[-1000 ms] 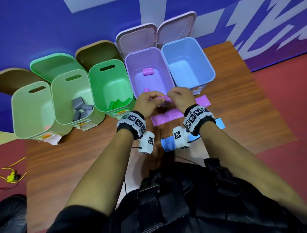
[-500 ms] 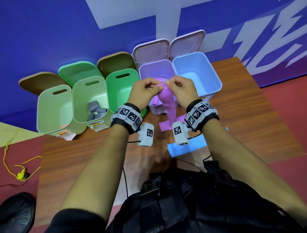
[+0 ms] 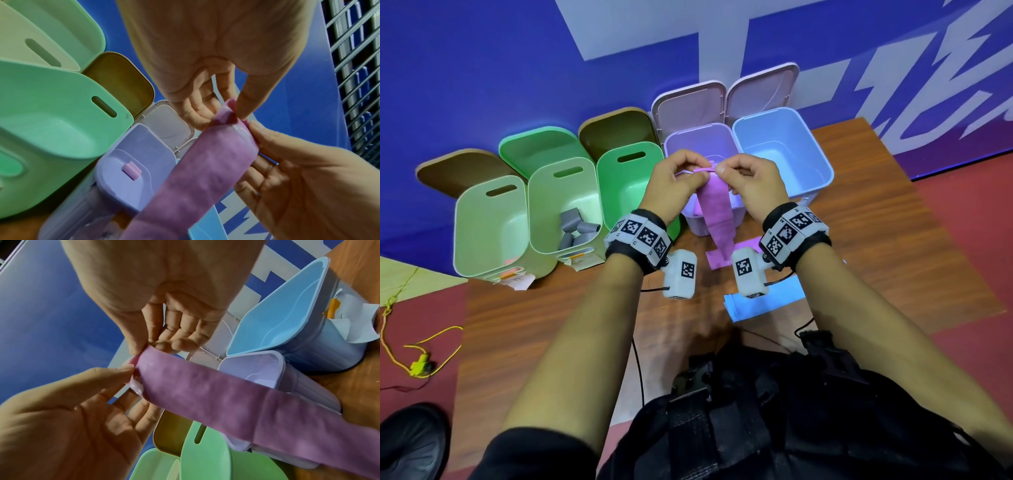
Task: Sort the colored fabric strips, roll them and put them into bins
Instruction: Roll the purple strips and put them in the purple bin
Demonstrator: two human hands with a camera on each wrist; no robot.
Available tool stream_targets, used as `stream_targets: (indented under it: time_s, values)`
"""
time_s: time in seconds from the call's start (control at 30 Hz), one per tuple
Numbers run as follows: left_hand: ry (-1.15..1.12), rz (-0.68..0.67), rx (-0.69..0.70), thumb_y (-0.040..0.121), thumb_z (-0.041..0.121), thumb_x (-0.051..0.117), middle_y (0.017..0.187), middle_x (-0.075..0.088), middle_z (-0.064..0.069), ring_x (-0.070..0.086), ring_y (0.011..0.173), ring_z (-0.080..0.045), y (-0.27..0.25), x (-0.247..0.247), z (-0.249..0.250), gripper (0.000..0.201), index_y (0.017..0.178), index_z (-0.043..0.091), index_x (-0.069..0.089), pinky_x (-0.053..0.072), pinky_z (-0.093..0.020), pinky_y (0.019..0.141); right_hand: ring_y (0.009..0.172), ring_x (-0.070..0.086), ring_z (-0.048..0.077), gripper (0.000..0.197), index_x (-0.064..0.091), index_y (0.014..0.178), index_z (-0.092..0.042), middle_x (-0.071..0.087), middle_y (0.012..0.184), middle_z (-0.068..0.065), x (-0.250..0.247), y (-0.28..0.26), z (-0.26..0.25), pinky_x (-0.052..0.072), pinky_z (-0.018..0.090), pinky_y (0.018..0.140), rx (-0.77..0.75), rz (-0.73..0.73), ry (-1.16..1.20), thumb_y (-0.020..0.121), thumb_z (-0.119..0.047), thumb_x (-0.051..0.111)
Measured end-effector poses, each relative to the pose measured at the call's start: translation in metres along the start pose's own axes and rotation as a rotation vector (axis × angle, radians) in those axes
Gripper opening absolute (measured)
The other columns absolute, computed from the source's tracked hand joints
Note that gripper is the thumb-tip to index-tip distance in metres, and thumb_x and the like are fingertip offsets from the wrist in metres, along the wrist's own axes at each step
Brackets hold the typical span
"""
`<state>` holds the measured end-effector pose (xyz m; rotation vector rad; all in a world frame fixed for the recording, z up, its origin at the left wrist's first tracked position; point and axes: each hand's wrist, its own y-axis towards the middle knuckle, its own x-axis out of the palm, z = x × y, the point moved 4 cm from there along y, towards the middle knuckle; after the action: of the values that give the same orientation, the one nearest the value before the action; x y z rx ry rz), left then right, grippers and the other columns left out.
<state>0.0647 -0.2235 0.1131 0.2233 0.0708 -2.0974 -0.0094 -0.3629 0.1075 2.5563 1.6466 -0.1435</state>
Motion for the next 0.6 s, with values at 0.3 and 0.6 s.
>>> stream_targets:
  time_s: [0.3,0.6]
  values:
    - [-0.055,-0.021,-0.033,0.088,-0.002,0.065,0.080,0.067,-0.004,0.061,0.080,-0.015,-0.0041,0.0044,-0.0018,0.012,0.088,0.009,0.068,0.054,-0.026,0.079,0.063,0.058,-0.004,0.009,0.070,0.087,-0.005,0.065,0.071,-0.008,-0.0035,-0.0046,-0.0022,0.045,0.011,0.066,0.015,-0.016,0.046,0.092,0.000,0.063]
    - [-0.058,-0.008,-0.021,0.085,-0.004,0.069,0.081,0.069,-0.004,0.063,0.078,-0.014,0.0017,0.0042,-0.0022,0.010,0.091,0.003,0.068,0.052,-0.022,0.077,0.069,0.059,-0.001,0.004,0.069,0.093,-0.001,0.066,0.081,0.002,-0.0065,-0.0031,-0.0028,0.047,0.012,0.068,0.038,-0.027,0.087,0.090,0.000,0.066]
